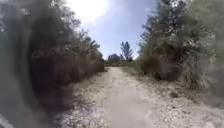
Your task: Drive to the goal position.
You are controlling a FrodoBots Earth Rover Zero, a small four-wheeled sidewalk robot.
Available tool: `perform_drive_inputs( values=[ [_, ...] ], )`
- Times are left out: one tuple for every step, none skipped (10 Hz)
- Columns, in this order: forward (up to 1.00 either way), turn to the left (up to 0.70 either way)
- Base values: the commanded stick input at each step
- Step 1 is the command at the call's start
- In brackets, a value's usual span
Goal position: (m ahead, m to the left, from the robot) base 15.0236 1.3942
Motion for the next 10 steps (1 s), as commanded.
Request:
perform_drive_inputs(
  values=[
    [0.70, 0.00],
    [0.70, 0.00],
    [0.70, 0.00],
    [0.70, 0.00],
    [0.70, 0.00],
    [0.70, 0.00],
    [0.70, 0.00],
    [0.70, 0.00],
    [0.70, 0.00],
    [0.70, 0.00]
  ],
)
